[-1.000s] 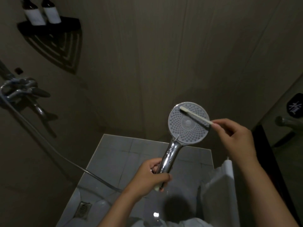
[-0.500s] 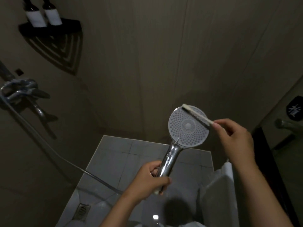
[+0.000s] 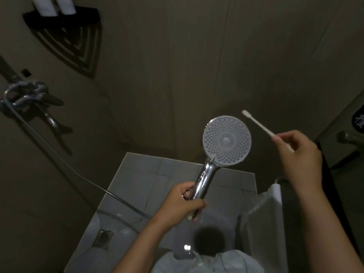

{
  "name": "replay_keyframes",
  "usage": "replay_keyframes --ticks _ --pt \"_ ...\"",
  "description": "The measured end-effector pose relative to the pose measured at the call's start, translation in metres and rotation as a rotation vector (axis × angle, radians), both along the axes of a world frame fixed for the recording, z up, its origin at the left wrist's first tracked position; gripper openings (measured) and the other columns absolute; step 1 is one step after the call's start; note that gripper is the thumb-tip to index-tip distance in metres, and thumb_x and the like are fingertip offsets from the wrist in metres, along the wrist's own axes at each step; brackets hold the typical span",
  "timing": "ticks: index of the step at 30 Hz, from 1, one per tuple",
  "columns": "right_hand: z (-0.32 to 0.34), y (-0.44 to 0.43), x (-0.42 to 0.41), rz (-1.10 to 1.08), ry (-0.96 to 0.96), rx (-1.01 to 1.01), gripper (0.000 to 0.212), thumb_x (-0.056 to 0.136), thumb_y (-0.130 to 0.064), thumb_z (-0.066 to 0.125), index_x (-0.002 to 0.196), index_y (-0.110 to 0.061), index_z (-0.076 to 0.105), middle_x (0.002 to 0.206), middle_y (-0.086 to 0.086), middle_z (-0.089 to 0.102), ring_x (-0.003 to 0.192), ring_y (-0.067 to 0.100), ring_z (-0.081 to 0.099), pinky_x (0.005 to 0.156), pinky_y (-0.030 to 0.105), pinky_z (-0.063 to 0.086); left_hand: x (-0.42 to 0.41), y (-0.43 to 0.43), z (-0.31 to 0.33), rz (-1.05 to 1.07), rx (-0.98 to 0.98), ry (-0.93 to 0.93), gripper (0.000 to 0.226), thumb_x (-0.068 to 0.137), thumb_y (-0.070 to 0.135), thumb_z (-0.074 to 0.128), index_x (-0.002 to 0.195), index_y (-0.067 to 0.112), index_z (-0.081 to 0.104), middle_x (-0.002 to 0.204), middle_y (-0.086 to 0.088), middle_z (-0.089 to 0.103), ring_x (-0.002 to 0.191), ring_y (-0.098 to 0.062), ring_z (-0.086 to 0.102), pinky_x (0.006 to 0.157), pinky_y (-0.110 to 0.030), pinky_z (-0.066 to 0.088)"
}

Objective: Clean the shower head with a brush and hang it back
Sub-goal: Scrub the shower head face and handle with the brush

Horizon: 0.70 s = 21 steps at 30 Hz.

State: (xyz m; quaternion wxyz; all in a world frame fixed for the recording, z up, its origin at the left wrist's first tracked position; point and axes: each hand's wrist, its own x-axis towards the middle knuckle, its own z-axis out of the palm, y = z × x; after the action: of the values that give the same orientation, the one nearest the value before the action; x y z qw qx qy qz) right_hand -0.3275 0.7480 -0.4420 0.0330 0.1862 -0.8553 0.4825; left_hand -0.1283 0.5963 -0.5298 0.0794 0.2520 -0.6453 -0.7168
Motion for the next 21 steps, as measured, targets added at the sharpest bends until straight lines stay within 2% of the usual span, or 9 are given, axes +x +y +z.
replay_keyframes --ticks 2,4,6,8,12,14,17,19,21 --pt "0.002 0.001 0.003 0.084 0.005 -0.102 0.004 0.089 -0.025 0.059 0.087 -0.024 0.062 0.081 -0.012 0.060 0.077 0.006 0.056 0.076 0.031 0.049 0.001 0.001 0.002 0.023 0.013 0.016 0.032 0.067 0.003 0.066 0.094 -0.009 0.057 0.055 -0.004 0.055 0.042 -0.015 0.050 0.042 -0.024 0.045" --pt "0.005 -0.001 0.009 0.246 -0.014 -0.074 0.005 0.089 -0.020 0.060 0.088 -0.018 0.065 0.082 -0.005 0.062 0.077 0.009 0.056 0.073 0.026 0.046 0.001 0.001 0.005 0.056 0.033 0.031 0.033 0.065 0.004 0.066 0.096 -0.006 0.059 0.055 -0.003 0.056 0.042 -0.013 0.050 0.040 -0.022 0.045" --pt "0.002 -0.006 0.012 0.321 -0.049 0.005 0.008 0.088 -0.021 0.062 0.089 -0.015 0.068 0.084 0.004 0.065 0.081 0.017 0.058 0.074 0.032 0.048 0.000 0.000 0.007 0.091 0.052 0.050 0.034 0.064 0.002 0.065 0.097 -0.003 0.060 0.055 -0.001 0.057 0.041 -0.011 0.051 0.039 -0.021 0.045" --pt "-0.003 -0.012 0.012 0.256 -0.037 0.010 0.010 0.089 -0.025 0.061 0.090 -0.018 0.067 0.083 0.000 0.064 0.084 0.021 0.059 0.076 0.039 0.049 0.001 -0.001 0.009 0.102 0.056 0.071 0.032 0.066 -0.002 0.065 0.097 -0.004 0.059 0.055 -0.002 0.057 0.041 -0.011 0.051 0.039 -0.021 0.045" --pt "-0.011 -0.017 0.012 0.082 0.068 -0.033 0.013 0.089 -0.033 0.057 0.090 -0.022 0.065 0.082 -0.005 0.064 0.082 0.017 0.061 0.077 0.047 0.053 0.005 0.000 0.009 0.118 0.067 0.069 0.033 0.064 0.000 0.065 0.096 -0.002 0.059 0.059 -0.005 0.058 0.042 -0.011 0.051 0.039 -0.020 0.045" --pt "-0.013 -0.017 0.014 0.057 0.090 -0.069 0.013 0.091 -0.033 0.056 0.091 -0.022 0.063 0.083 -0.008 0.062 0.082 0.014 0.060 0.077 0.045 0.053 0.005 0.001 0.007 0.120 0.073 0.060 0.032 0.067 -0.004 0.067 0.098 -0.002 0.060 0.065 -0.008 0.059 0.042 -0.011 0.052 0.039 -0.021 0.045" --pt "-0.011 -0.014 0.016 0.139 0.066 -0.142 0.006 0.092 -0.024 0.055 0.091 -0.021 0.060 0.078 -0.013 0.057 0.072 -0.001 0.052 0.070 0.029 0.047 0.006 0.001 0.003 0.109 0.073 0.053 0.031 0.073 -0.012 0.065 0.102 -0.002 0.059 0.065 -0.007 0.060 0.043 -0.011 0.053 0.041 -0.022 0.046" --pt "-0.010 -0.011 0.018 0.311 -0.017 -0.148 0.008 0.092 -0.016 0.056 0.089 -0.022 0.061 0.074 -0.010 0.054 0.064 -0.002 0.047 0.063 0.016 0.041 0.007 0.001 0.002 0.107 0.075 0.058 0.031 0.074 -0.014 0.064 0.102 -0.003 0.059 0.059 -0.002 0.060 0.044 -0.011 0.054 0.042 -0.022 0.047" --pt "-0.013 -0.011 0.019 0.412 -0.069 -0.088 0.011 0.092 -0.016 0.057 0.088 -0.025 0.062 0.073 -0.008 0.056 0.062 -0.002 0.047 0.058 0.011 0.040 0.007 0.001 0.004 0.109 0.080 0.062 0.029 0.074 -0.015 0.062 0.100 0.000 0.060 0.056 0.000 0.060 0.045 -0.012 0.054 0.042 -0.022 0.047"
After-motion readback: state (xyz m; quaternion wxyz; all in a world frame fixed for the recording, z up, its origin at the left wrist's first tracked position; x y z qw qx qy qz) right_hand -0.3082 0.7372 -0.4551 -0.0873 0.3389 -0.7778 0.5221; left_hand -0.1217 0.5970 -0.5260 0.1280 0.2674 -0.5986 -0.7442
